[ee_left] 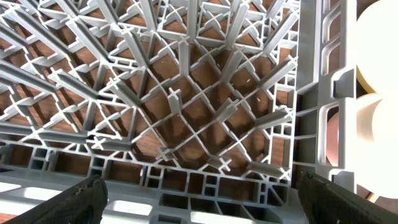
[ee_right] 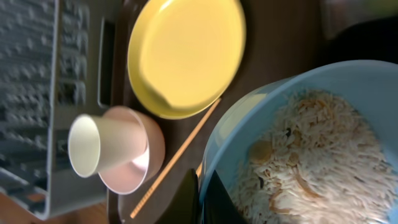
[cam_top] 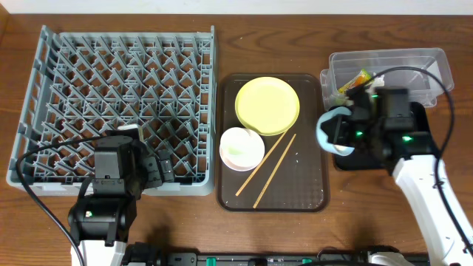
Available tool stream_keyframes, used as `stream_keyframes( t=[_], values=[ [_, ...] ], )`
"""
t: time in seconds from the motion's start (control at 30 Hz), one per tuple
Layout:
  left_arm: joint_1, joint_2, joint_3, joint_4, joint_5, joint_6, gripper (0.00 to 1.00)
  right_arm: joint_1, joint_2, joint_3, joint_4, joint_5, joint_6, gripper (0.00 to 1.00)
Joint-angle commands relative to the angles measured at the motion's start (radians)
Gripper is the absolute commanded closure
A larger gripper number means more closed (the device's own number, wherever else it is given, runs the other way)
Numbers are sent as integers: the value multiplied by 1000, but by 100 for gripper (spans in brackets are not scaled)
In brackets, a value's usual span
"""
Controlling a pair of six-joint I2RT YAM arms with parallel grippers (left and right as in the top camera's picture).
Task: Sort waste into correct bins and load items into the dishwasher rack
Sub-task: 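Tip the blue bowl over the black tray to pour out the rice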
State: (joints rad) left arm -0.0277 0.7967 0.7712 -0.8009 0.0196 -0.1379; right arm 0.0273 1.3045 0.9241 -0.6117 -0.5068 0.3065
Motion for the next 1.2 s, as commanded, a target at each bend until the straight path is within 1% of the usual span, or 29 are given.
stream_keyframes(
  t=[0.0,0.23,0.5,0.7,0.93,1.1,1.17],
  values=[
    [5,-1,20,0,-1,-10,1,-109,17,12,-3,-168,-59,99],
    [5,-1,20,0,-1,-10,1,-300,126,11,-10,-344,-134,99],
    [5,-1,20,0,-2,-10,1,-440,304,11,27,-529,-211,99],
    [5,-1,20,0,-2,-10,1,-529,421,11,116,-736,-211,99],
    [5,-1,20,0,-1,-10,1,-634,542,11,137,-853,-211,99],
    [5,-1,20,-2,-1,-10,1,-703,613,11,193,-1053,-211,99],
    [5,-1,20,-3,-1,-9,1,-727,631,11,194,-1053,-180,99]
  ],
)
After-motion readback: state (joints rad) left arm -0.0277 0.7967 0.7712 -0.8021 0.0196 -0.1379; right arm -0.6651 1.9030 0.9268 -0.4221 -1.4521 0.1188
